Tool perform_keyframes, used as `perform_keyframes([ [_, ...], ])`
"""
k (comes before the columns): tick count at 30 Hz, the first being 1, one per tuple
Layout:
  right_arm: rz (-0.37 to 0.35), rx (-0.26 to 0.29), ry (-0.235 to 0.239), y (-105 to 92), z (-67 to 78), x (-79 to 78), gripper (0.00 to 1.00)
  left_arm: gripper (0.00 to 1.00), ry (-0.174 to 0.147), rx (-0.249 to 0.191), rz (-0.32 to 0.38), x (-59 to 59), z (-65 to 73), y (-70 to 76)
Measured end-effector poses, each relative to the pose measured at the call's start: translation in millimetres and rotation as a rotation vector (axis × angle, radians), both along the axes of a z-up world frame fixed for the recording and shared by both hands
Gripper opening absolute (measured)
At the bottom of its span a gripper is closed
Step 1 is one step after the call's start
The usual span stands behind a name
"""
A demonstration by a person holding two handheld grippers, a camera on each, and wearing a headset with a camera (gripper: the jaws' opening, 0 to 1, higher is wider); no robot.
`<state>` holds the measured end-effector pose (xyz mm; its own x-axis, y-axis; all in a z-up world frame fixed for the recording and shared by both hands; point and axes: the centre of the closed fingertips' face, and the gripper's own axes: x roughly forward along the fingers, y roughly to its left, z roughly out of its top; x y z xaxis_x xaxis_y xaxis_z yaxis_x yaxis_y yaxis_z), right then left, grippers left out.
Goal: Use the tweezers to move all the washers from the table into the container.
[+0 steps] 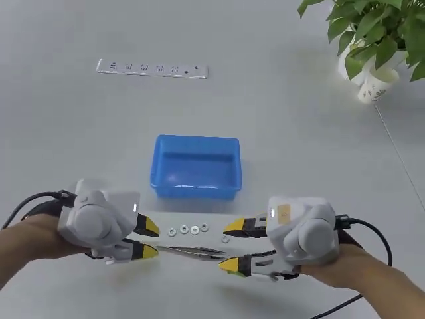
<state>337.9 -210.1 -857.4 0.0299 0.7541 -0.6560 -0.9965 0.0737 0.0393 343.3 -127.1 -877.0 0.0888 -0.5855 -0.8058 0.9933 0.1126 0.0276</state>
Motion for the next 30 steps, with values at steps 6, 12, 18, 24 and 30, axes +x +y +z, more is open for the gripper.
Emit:
perform_keyframes([
  [6, 0.027, -0.019, 0.003, 6.7, -7.4, -2.8, 0.28, 0.14, 0.013, 0.025, -0.026, -1.6, -6.0, -0.6],
  [12, 0.057, -0.054, -0.003, 9.1, -16.9, -6.7, 0.26, 0.11, 0.014, 0.049, -0.055, -2.8, -11.1, -1.4],
  [18, 0.054, -0.062, 0.0, 11.5, -19.0, -5.5, 0.25, 0.09, 0.023, 0.054, -0.07, -2.8, -12.3, -5.0],
  [24, 0.058, -0.064, 0.003, 14.8, -18.7, -5.4, 0.25, 0.05, 0.021, 0.06, -0.079, -2.6, -12.3, -5.6],
  [30, 0.061, -0.065, 0.003, 18.4, -19.2, -5.4, 0.24, 0.04, 0.013, 0.077, -0.089, -3.1, -12.4, -5.7],
])
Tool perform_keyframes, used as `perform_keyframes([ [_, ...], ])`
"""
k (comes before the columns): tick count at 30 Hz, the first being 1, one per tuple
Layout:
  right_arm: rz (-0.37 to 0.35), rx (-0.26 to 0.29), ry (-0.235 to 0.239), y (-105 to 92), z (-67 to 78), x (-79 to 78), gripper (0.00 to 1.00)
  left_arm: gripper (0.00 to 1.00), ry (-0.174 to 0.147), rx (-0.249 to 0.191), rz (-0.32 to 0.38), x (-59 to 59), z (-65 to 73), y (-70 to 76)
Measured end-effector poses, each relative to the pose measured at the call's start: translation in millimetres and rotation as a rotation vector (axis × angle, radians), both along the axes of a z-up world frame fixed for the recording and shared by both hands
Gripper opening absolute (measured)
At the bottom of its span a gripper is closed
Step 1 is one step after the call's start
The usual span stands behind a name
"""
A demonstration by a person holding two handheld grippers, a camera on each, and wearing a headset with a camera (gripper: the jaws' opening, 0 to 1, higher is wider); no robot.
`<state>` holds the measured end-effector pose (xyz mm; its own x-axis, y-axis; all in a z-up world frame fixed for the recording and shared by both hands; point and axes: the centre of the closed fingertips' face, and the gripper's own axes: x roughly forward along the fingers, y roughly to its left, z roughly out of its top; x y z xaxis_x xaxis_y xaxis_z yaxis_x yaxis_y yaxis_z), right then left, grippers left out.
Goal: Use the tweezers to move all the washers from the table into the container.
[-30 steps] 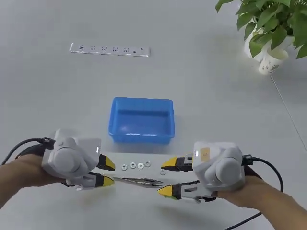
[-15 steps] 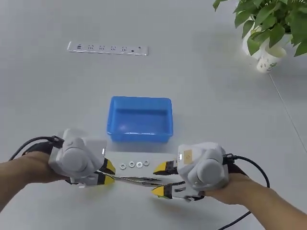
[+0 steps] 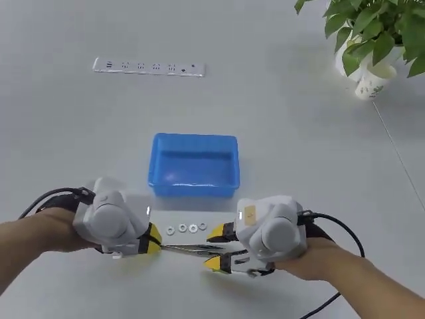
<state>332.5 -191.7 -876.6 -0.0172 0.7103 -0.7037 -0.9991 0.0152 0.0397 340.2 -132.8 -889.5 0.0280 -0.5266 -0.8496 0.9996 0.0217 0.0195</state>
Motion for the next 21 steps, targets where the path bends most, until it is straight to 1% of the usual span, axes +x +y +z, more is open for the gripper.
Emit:
perform_keyframes([
  [5, 0.003, -0.006, -0.006, 1.3, -0.4, 1.0, 0.23, 0.03, 0.002, 0.008, 0.002, 0.0, 0.0, 0.2],
  [9, 0.002, -0.019, -0.008, 0.1, -2.0, 2.8, 0.22, 0.03, 0.016, 0.018, 0.009, -0.7, -0.4, 0.2],
  [12, 0.005, -0.024, -0.009, -0.4, -2.6, 3.2, 0.21, 0.03, 0.021, 0.03, 0.001, -0.8, -0.7, 1.2],
  [21, 0.015, -0.041, -0.019, 0.4, -5.4, 3.3, 0.2, 0.03, 0.016, 0.028, -0.003, -0.3, 5.2, 1.5],
])
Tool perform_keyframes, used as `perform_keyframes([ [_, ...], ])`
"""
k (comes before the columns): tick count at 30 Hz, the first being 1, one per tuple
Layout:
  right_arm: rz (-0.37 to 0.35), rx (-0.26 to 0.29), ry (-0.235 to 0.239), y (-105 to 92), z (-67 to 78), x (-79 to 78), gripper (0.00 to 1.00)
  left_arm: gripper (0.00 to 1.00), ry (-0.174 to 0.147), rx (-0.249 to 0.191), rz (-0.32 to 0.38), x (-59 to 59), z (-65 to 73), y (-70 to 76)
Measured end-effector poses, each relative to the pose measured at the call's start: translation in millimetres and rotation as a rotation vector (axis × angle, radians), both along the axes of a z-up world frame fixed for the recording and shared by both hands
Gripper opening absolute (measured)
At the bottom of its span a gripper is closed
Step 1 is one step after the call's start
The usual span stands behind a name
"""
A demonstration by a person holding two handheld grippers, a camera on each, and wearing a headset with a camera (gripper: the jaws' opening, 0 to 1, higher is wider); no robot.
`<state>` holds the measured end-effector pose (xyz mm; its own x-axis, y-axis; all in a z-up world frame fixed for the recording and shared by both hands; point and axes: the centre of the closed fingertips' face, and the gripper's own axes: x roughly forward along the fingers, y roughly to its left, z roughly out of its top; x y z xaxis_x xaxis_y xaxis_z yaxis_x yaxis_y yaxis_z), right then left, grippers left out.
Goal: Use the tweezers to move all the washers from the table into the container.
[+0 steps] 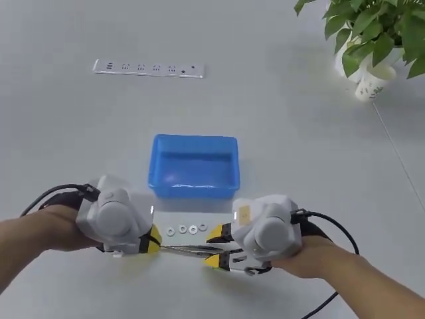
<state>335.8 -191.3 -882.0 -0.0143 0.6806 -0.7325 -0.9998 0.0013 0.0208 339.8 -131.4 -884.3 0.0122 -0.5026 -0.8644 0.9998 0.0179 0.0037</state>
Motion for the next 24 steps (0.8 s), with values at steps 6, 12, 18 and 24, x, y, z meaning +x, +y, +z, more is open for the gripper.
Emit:
perform_keyframes([
  [6, 0.003, -0.001, -0.006, 1.7, 0.1, 1.1, 0.2, 0.03, -0.002, -0.001, 0.0, -0.1, 3.7, -0.5],
  [12, 0.006, -0.001, -0.008, 3.4, 0.3, 1.9, 0.2, 0.03, 0.001, -0.004, 0.005, -2.0, 9.7, -2.3],
  [18, 0.016, -0.004, -0.005, 5.8, -0.6, 0.1, 0.19, 0.03, -0.004, -0.005, -0.002, -2.9, 18.1, -4.5],
  [24, 0.025, -0.009, -0.004, 7.0, -1.7, -1.2, 0.18, 0.03, -0.009, -0.007, -0.005, -3.0, 26.1, -6.1],
])
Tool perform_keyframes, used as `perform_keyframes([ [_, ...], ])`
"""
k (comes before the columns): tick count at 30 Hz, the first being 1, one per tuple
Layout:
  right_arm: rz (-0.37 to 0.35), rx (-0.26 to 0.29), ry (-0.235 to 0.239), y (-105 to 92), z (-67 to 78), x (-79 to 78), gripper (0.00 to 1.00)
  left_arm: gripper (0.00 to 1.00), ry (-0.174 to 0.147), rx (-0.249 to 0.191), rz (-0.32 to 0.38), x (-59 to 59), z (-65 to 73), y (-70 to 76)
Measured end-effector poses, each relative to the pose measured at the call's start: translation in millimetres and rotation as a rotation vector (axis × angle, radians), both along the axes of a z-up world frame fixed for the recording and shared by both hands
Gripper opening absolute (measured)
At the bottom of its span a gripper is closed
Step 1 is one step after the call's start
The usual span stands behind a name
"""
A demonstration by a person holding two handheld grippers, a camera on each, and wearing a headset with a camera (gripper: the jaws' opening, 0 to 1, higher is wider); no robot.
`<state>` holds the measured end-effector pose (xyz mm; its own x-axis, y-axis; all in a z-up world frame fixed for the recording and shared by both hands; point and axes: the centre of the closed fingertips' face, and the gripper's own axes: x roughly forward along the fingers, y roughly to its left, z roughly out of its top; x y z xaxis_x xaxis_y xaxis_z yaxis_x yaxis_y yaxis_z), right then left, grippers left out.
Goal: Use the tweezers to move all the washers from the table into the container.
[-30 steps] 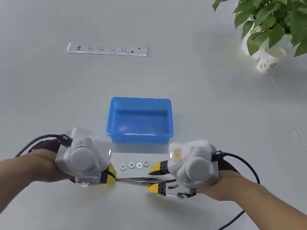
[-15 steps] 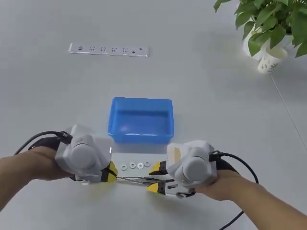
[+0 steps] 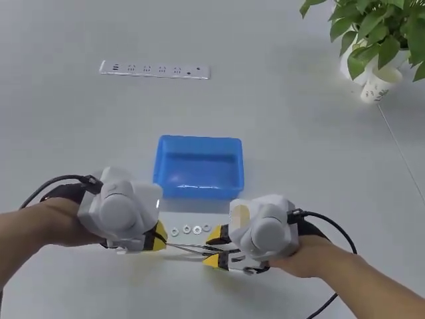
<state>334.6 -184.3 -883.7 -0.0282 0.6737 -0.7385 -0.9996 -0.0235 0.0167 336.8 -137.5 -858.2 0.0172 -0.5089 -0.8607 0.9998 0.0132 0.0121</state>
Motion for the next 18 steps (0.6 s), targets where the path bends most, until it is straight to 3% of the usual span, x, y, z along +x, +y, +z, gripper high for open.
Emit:
perform_keyframes([
  [18, 0.035, -0.021, -0.013, 1.7, -0.5, -1.9, 0.14, 0.03, -0.01, -0.015, -0.018, -2.7, 22.8, -9.9],
])
